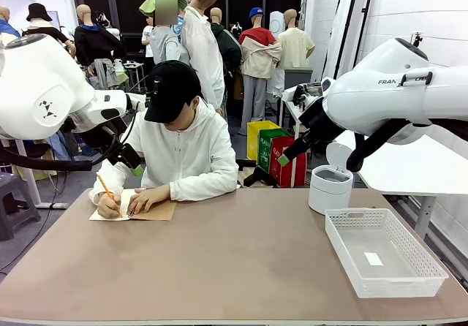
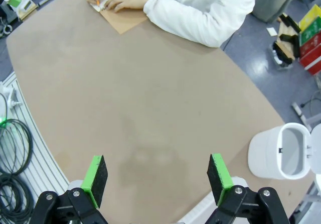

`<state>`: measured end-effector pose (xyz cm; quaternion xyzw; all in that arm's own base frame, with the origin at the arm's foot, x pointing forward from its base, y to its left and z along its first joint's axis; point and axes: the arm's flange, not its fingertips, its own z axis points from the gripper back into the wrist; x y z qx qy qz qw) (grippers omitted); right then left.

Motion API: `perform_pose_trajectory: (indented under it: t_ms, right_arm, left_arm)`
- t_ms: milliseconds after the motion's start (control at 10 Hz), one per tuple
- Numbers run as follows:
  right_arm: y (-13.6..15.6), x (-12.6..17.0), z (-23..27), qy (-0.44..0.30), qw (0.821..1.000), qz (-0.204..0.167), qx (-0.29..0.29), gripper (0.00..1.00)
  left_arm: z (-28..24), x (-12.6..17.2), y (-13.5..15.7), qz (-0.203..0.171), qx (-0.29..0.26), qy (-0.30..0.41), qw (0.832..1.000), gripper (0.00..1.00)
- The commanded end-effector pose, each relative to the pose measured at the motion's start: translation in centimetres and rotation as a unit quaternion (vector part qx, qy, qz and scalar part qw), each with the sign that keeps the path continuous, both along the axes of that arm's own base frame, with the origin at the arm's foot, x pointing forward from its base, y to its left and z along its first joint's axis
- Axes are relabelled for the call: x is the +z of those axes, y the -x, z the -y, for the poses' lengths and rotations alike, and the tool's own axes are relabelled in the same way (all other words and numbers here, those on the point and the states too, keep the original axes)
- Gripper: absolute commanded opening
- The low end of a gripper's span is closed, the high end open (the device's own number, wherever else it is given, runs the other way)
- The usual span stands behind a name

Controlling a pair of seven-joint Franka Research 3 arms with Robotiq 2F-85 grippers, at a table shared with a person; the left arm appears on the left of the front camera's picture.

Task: Sort the paper based on its condition.
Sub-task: If a person hands you a paper, place it in the Organizing basket , and if it's crumpled, put it in the Trash can.

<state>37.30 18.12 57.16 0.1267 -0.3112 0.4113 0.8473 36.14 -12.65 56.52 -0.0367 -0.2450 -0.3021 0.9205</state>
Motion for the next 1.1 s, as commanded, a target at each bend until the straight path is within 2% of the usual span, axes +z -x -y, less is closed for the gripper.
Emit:
perform_pose_trajectory:
  t_ms: [0,1000]
  right_arm:
    - [0.0,0.04,0.02,-0.001,1.0,-0.003,0.001,1.0]
    - [0.0,0.04,0.02,-0.001,1.0,-0.003,0.001,1.0]
  left_arm:
    - [-0.07,0.17,0.08,0.002,0.0,0.002,1.0,1.0]
    - [-0.07,0.17,0.08,0.002,0.0,0.002,1.0,1.0]
